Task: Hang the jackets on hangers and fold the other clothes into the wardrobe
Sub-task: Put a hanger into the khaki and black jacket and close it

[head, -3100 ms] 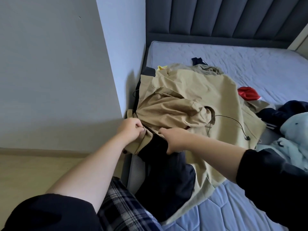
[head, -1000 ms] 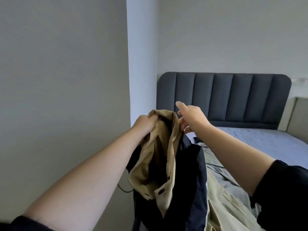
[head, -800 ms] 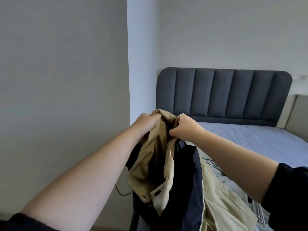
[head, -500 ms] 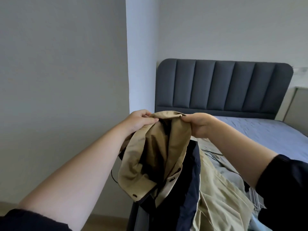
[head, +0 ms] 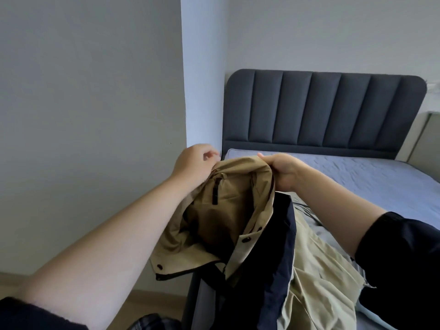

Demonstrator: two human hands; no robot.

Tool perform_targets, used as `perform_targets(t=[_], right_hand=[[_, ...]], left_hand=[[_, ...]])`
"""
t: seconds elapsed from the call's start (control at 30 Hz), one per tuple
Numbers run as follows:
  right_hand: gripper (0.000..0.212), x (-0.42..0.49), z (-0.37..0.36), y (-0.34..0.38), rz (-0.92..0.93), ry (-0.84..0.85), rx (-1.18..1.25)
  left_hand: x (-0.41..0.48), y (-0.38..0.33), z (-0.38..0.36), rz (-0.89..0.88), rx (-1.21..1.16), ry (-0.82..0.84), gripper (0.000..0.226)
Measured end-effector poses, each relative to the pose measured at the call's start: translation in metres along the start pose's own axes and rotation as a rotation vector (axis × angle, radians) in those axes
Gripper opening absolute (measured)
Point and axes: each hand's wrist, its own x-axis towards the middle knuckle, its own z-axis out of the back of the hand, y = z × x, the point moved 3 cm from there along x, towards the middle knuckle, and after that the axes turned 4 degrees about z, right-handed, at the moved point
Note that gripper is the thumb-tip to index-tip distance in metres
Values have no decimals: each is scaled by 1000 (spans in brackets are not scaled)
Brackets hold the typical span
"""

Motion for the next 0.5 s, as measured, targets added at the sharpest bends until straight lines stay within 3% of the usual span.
perform_targets(t=[0.07, 0.17, 0.23, 0.33, 0.43, 0.5], right_hand=[[35, 2, -1, 0, 1, -20, 10], [33, 1, -4, 0, 14, -22, -1], [32, 0, -7, -2, 20, 8, -12], [23, -3, -9, -3, 63, 82, -104], [4, -8, -7, -4, 159, 89, -355], [12, -11, -3, -11, 155, 43, -551]], left_hand=[[-11, -16, -4, -138, -26, -20, 17], [-19, -16, -23, -194, 118, 206, 16], [-18, -11, -30, -153, 140, 198, 16], [-11, -5, -29, -49, 41, 167, 38], [-4, 3, -23, 15, 96, 128, 36], [-1, 9, -20, 41, 142, 98, 34]])
